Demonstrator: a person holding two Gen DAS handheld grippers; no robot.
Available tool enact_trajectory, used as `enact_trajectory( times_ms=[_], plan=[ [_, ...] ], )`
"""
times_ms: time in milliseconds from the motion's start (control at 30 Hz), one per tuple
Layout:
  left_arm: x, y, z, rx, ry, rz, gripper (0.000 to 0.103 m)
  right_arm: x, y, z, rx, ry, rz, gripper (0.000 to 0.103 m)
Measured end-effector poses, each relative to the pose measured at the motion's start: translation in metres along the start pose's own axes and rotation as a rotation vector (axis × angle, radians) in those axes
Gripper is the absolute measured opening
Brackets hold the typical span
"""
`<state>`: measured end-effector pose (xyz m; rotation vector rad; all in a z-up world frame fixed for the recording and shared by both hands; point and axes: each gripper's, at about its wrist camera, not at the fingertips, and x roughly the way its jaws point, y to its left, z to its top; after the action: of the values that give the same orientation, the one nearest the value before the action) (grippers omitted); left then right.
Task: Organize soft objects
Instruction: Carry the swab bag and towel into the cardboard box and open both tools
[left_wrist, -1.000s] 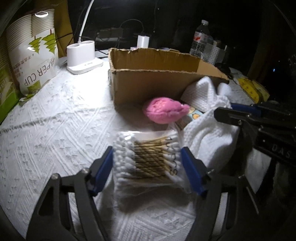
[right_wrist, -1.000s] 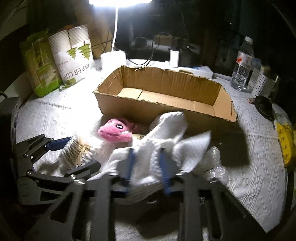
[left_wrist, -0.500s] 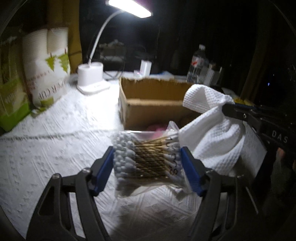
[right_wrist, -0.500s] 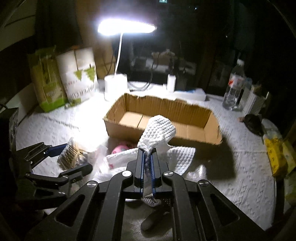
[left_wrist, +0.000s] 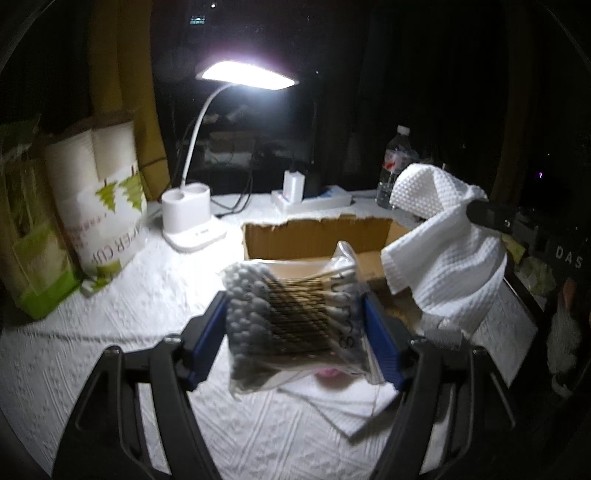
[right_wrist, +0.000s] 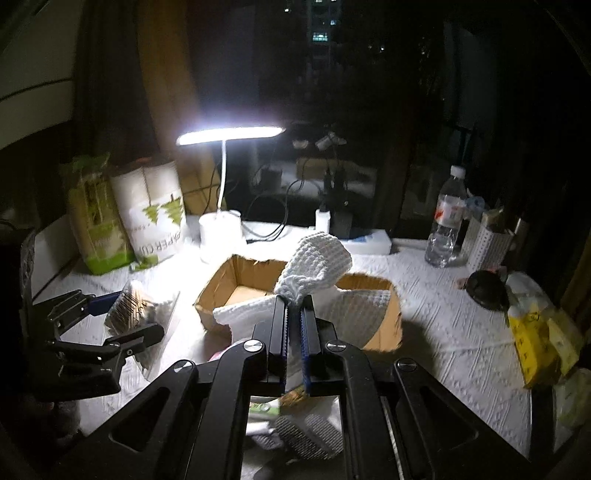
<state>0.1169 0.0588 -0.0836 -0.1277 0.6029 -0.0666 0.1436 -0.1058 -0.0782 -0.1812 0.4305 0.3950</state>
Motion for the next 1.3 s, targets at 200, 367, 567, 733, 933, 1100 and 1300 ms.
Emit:
enact_trajectory(
  times_ms=[200,367,567,733,933,1100,1300],
  plan=[
    [0.014,-0.011,0.021,0.016,-0.017,0.026,0.072,0.01,-0.026,0.008,0.014,-0.017,0.013,0.007],
    [0.032,-0.018,0.038,0.033,-0.019,0.045,0.072,0.025,-0.047,0.012,0.033,-0.023,0.024,0.007],
    [0.06,-0.031,0.054,0.065,-0.016,0.048,0.072,0.048,-0.069,0.013,0.056,-0.015,0.04,0.007],
    [0.085,-0.041,0.059,0.067,-0.012,0.036,0.072,0.072,-0.081,0.007,0.075,0.017,0.062,0.007],
    [0.123,-0.051,0.06,0.067,0.032,0.025,0.072,0.109,-0.091,-0.007,0.096,0.082,0.086,0.007],
    [0.152,-0.056,0.05,0.072,0.094,0.01,0.072,0.131,-0.094,-0.018,0.102,0.126,0.104,0.007],
    [0.172,-0.061,0.041,0.078,0.154,0.008,0.072,0.154,-0.092,-0.032,0.085,0.181,0.084,0.007]
  ],
)
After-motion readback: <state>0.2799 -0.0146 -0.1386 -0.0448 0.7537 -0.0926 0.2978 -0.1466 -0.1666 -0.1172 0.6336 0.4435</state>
